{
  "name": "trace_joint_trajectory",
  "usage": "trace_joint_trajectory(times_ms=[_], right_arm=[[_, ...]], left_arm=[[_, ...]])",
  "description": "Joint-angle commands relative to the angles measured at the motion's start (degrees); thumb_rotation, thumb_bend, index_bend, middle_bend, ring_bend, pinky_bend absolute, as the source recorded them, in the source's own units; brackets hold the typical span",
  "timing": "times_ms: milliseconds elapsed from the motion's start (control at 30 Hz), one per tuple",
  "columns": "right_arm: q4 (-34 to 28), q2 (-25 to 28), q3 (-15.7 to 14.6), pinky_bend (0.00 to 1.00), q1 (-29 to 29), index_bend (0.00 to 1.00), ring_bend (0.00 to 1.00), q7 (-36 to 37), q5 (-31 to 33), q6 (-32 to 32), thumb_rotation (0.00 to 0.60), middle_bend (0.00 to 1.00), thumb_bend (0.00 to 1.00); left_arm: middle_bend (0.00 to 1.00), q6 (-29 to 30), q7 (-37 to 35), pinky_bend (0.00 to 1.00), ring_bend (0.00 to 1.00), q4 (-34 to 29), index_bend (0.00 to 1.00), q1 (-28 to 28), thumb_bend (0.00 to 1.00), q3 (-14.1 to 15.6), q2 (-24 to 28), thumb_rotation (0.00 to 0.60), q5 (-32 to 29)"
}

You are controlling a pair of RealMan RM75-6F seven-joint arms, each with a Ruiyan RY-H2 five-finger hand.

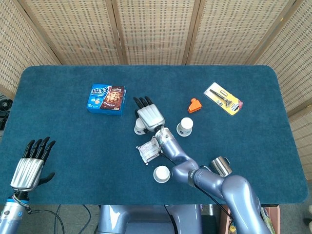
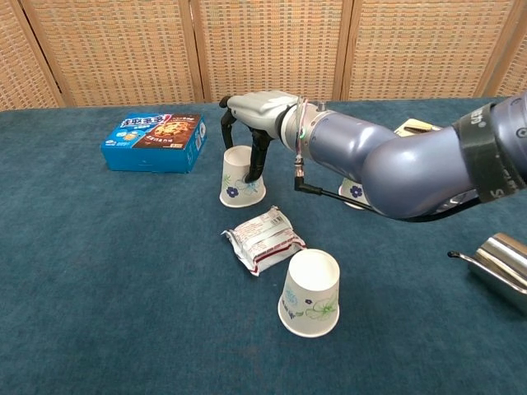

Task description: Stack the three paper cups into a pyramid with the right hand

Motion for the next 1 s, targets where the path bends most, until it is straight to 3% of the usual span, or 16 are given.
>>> trace_joint_trajectory(times_ms=[33, 267, 467, 1000], right_arm=[[-0.8, 0.6, 0.2, 0.0, -0.1, 0.49, 0.0, -0.6, -0.1, 0.5, 0.6, 0.03, 0.06], [-6.8, 4.9, 1.9, 0.0, -0.1, 0.49, 0.0, -4.1, 0.4, 3.5, 0.6, 0.03, 0.06], [-16.3, 11.0, 2.9, 0.0, -2.2, 0.49, 0.0, -10.1, 3.1, 7.2, 0.6, 0.03, 0.06], [-37.1, 29.3, 1.5, 0.0, -11.9, 0.49, 0.0, -20.3, 9.1, 17.5, 0.6, 0.03, 0.06]], left_arm=[[0.0, 0.0, 0.0, 0.0, 0.0, 0.0, 0.0, 0.0, 0.2, 0.0, 0.0, 0.6, 0.0], [0.0, 0.0, -0.1, 0.0, 0.0, 0.0, 0.0, -0.1, 0.2, 0.0, 0.0, 0.6, 0.0], [0.0, 0.2, -0.4, 0.0, 0.0, -0.2, 0.0, 0.0, 0.2, 0.2, 0.2, 0.6, 0.5], [0.0, 0.7, 0.1, 0.0, 0.0, -0.7, 0.0, 0.2, 0.2, 1.5, 0.0, 0.6, 2.8]])
